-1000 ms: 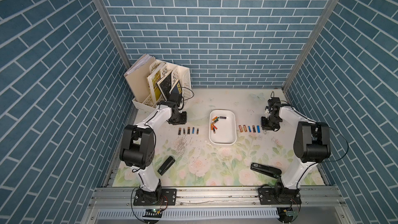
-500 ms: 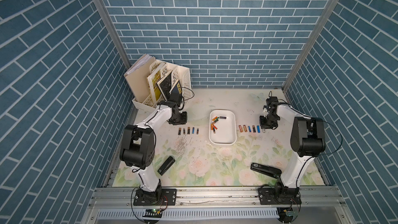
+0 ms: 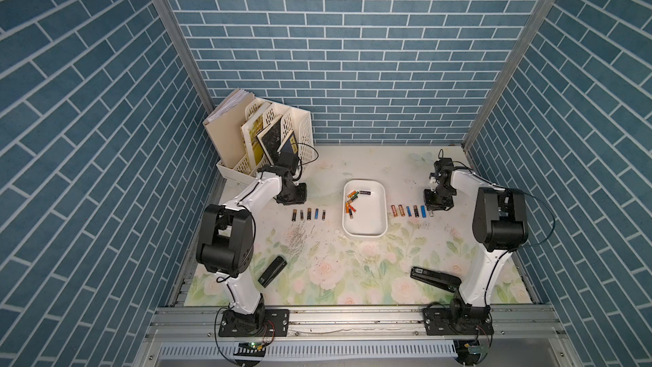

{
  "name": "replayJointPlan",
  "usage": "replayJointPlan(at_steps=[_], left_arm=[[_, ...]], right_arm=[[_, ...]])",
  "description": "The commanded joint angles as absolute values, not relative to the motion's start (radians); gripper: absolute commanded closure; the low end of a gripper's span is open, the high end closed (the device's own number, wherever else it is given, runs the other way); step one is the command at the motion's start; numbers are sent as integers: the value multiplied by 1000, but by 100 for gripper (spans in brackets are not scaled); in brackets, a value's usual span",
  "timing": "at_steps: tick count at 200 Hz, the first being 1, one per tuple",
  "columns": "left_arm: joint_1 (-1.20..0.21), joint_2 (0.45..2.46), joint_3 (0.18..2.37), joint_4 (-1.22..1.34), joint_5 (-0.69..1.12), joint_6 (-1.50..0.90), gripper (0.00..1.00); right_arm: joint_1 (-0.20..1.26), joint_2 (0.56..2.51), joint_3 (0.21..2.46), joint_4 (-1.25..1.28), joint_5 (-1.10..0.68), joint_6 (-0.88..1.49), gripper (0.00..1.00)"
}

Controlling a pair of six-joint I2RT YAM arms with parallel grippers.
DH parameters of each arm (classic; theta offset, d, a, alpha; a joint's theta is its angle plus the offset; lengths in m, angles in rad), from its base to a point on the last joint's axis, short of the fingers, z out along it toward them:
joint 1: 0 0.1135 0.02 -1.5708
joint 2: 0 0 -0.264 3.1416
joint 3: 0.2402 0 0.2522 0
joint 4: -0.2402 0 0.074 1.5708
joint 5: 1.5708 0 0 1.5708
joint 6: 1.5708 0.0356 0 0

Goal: Take the batteries out of the storage box
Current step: Place the battery at the center of the board.

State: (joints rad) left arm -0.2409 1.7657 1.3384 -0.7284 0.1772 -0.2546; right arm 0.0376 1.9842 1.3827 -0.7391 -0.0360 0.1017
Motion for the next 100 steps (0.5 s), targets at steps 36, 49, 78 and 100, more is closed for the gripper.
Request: replayJointPlan(at_steps=[36,49,78,100], left_arm=[[-246,1762,1341,-750,163,-256,66],[-246,1761,1340,-748,163,-256,66],[-247,1761,1345,-750,163,-258,66],[-246,1761,1345,-751,163,-258,66]], right_arm=[[32,2008,1396,-762,-21,76,83],[32,2006,1394,-762,-20,75,82],[32,2003,1394,-764,-20,77,78],[32,1999,1396,-764,-22,79,77]])
